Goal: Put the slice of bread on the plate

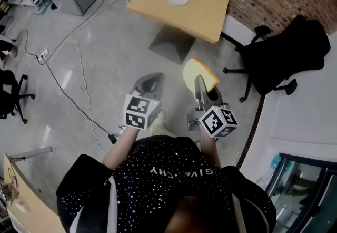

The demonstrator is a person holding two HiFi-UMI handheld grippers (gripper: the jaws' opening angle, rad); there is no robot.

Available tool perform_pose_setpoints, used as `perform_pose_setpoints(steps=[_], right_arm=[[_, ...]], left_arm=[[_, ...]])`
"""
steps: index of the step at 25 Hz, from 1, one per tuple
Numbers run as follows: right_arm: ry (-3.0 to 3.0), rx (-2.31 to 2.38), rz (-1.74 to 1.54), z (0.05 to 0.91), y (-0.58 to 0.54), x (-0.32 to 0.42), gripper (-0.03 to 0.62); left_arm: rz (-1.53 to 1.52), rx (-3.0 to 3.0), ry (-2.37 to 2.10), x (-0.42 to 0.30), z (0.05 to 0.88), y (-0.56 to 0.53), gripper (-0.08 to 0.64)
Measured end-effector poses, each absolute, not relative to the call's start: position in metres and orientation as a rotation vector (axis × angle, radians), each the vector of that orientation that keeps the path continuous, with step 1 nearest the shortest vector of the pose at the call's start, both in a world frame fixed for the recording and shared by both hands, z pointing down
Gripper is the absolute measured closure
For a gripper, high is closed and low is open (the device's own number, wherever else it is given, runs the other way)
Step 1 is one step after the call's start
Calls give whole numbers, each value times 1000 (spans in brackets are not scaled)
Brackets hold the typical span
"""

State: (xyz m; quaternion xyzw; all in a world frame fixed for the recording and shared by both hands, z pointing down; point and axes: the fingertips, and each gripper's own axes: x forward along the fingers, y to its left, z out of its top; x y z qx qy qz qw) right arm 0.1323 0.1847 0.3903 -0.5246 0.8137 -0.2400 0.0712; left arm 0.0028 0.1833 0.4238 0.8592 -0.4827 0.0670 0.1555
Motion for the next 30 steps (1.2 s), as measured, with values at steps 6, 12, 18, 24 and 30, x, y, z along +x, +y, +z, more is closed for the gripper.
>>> perform_pose_setpoints(steps=[6,12,18,24,30], right_arm=[[2447,-1554,-727,395,152,142,500],[2429,-1520,-735,400,121,153,500],[2442,-1500,-756,407,107,155,500],[2426,-1505,-810,415,104,156,500],[2416,-1545,-807,421,98,166,500]], left_arm=[[204,2456,-1390,13,430,151,551],[213,2465,-1413,23,432,124,551],[200,2444,-1432,26,437,111,551],[210,2413,-1442,20,443,103,551],[190,2419,-1446,20,444,90,551]])
